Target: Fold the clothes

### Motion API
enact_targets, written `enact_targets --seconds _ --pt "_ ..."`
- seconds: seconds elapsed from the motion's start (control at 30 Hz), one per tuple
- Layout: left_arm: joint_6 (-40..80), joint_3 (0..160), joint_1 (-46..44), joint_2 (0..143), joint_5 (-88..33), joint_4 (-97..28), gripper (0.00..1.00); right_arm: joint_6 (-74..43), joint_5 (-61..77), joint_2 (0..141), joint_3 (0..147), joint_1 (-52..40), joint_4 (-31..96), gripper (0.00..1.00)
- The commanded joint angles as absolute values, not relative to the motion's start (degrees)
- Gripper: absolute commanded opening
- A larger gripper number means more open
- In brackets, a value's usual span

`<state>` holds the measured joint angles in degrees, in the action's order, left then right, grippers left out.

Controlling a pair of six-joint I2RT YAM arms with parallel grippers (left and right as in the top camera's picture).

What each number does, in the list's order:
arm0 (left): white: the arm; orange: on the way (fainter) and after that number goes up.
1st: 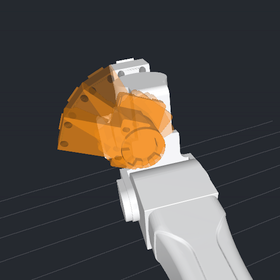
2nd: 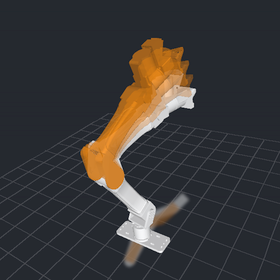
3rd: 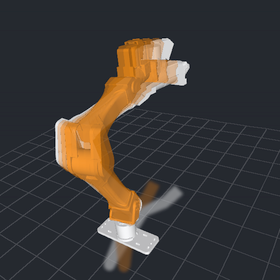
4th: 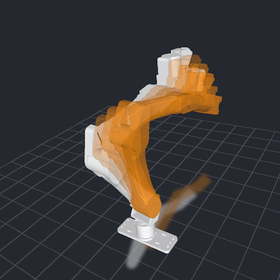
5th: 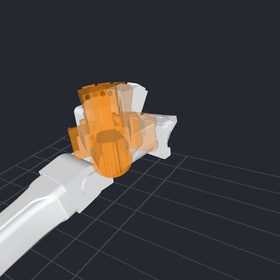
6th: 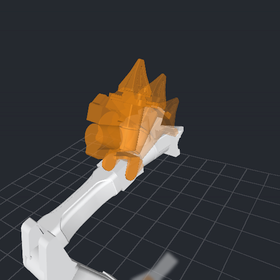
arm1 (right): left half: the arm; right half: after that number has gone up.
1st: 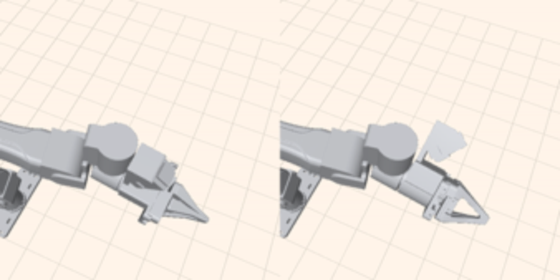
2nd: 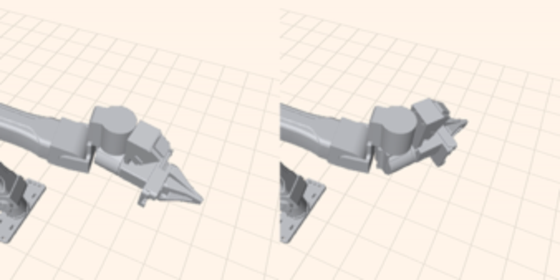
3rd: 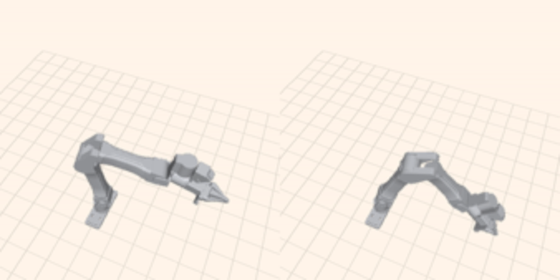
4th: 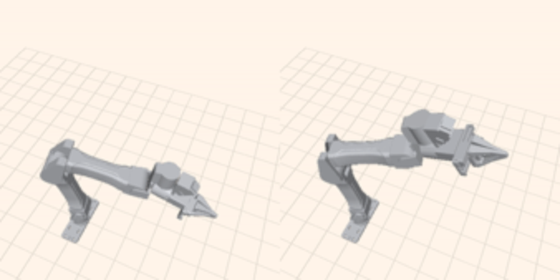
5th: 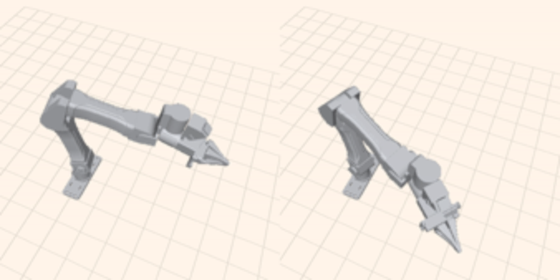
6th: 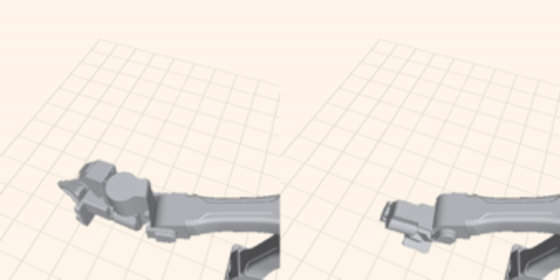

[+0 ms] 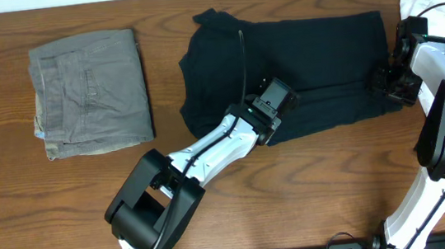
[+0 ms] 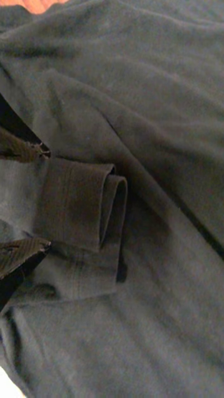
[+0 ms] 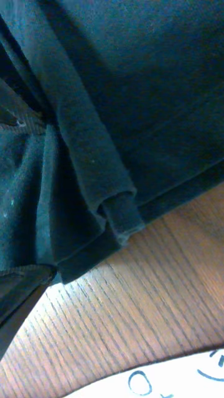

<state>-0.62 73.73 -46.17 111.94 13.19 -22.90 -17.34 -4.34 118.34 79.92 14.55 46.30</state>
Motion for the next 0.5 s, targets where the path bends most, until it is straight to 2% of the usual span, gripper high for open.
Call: enact_targets --seconds 0.0,0.47 --pt "0.08 73.34 -46.11 111.20 9.91 -23.44 0.41 -17.12 -3.64 122.61 78.26 14.24 46.06 0.67" --pt "2.02 72.18 -46.11 111.33 7.94 -22.76 0.40 -17.12 -3.62 122.61 78.26 14.24 46.09 0.69"
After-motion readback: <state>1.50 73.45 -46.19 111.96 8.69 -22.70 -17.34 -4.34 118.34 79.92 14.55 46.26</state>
